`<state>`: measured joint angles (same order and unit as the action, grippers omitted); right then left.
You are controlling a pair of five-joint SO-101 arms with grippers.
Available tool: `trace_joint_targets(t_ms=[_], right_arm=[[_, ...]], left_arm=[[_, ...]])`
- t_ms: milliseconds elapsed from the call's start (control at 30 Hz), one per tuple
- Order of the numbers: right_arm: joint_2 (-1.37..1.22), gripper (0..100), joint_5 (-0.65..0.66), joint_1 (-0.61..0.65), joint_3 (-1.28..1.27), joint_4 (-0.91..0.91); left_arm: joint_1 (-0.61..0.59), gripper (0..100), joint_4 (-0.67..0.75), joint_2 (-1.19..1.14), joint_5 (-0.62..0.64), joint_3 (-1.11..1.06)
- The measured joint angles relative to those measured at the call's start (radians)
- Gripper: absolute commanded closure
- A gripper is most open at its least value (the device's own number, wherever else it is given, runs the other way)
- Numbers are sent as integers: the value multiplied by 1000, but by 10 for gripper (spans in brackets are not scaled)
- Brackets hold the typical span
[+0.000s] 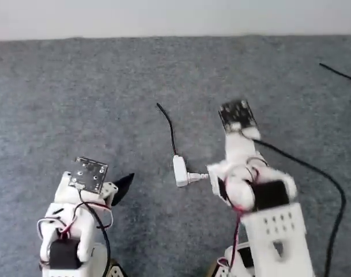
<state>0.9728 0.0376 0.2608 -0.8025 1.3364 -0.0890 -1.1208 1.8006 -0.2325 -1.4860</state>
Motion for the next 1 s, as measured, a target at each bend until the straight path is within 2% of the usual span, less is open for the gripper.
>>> trace_joint_targets(t_ms=[300, 500, 667, 1000], right_arm=[[354, 717, 126, -158, -348, -94], [582, 717, 184, -192, -537, -97], [821, 717, 196, -192, -707, -97], [818, 717, 199, -195, -856, -137]], left_arm=[[-2, 626, -35, 0, -5, -92], [5, 626, -81, 0, -9, -103], [5, 627, -81, 0, -69, -153], [5, 628, -81, 0, -121, -203]])
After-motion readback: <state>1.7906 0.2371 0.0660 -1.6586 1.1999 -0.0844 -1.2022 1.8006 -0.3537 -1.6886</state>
